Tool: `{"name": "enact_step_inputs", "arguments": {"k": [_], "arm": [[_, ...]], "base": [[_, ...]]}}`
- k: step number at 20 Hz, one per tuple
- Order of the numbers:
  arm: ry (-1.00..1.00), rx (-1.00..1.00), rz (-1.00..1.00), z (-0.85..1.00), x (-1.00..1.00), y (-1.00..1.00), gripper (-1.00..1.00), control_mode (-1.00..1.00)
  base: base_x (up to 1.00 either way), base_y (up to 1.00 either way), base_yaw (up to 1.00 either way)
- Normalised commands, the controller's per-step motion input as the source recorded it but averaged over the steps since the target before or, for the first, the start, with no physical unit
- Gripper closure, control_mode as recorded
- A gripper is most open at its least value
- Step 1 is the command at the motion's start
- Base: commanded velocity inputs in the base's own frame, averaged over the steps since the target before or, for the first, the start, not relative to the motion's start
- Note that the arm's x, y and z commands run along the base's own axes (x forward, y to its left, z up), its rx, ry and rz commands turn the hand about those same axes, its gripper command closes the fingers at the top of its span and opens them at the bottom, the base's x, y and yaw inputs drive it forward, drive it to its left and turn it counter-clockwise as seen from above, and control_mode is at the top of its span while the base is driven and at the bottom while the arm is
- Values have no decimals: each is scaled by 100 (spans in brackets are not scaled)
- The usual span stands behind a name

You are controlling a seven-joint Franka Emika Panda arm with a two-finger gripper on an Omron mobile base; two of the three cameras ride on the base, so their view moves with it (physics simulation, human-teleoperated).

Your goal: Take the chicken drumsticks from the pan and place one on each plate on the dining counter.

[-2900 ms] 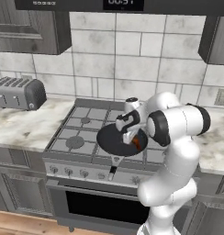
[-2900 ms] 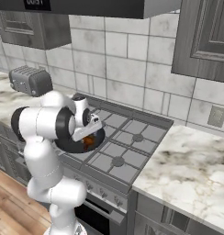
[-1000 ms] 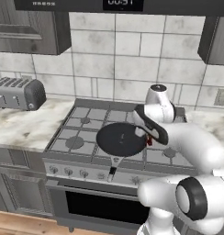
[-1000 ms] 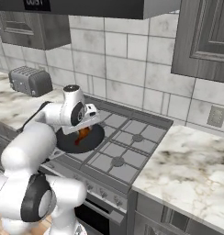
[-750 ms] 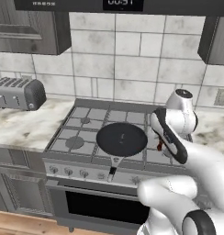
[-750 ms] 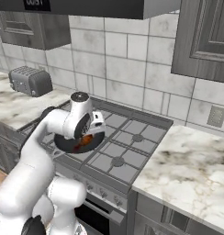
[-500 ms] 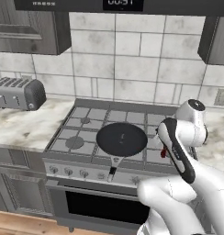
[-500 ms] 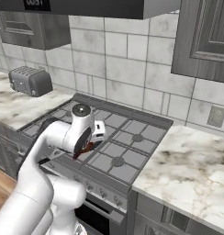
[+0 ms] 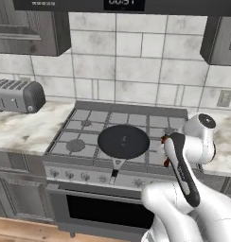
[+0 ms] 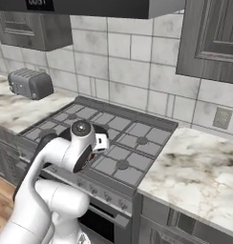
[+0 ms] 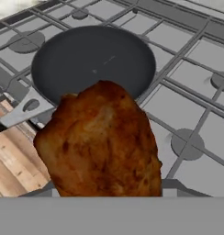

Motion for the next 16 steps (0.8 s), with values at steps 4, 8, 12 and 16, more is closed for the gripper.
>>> {"name": "enact_step_inputs", "arguments": {"k": [4, 8, 12, 16], "arm": [[0, 0, 0, 0, 0, 0, 100, 100], [0, 0, 0, 0, 0, 0, 100, 100], [0, 0, 0, 0, 0, 0, 100, 100], [0, 0, 0, 0, 0, 0, 100, 100]], "base": [[-67, -15, -9], [-60, -47, 7], [-50, -78, 30], [-69, -55, 53]]}}
